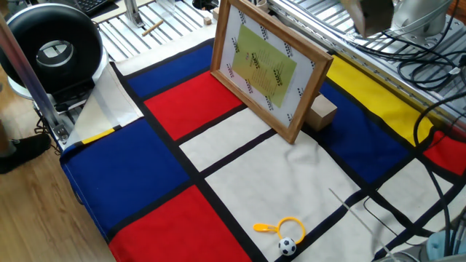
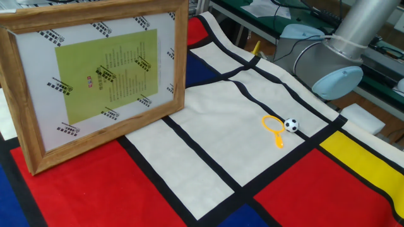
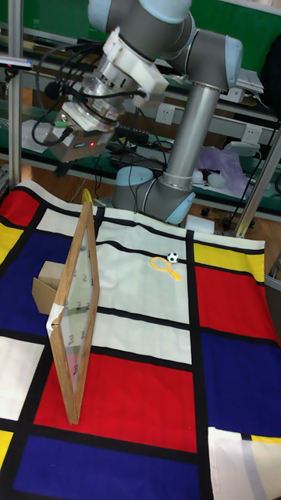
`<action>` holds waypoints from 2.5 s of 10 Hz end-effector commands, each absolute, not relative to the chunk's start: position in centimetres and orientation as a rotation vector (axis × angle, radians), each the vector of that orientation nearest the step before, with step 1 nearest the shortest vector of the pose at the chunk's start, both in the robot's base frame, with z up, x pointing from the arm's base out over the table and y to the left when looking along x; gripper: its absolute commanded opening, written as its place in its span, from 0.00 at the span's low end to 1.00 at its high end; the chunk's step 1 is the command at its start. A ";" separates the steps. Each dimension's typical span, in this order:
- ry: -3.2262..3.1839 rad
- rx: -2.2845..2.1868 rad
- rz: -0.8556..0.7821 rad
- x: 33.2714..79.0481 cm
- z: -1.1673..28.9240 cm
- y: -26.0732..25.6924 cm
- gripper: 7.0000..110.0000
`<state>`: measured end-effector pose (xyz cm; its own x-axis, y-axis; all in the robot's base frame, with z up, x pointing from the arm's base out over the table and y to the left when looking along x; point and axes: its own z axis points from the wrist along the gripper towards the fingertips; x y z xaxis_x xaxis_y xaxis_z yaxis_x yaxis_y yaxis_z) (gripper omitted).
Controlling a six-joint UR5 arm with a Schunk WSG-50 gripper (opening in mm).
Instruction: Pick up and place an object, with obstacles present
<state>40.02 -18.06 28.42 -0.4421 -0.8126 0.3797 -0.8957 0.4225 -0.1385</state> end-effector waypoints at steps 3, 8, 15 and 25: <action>-2.391 1.624 0.456 42.7 30.4 -12.2 0.00; -2.224 1.862 0.539 45.0 30.5 -13.7 0.00; -2.178 1.830 0.585 44.7 29.7 -17.7 0.00; -2.323 1.695 0.533 43.7 29.3 -16.8 0.00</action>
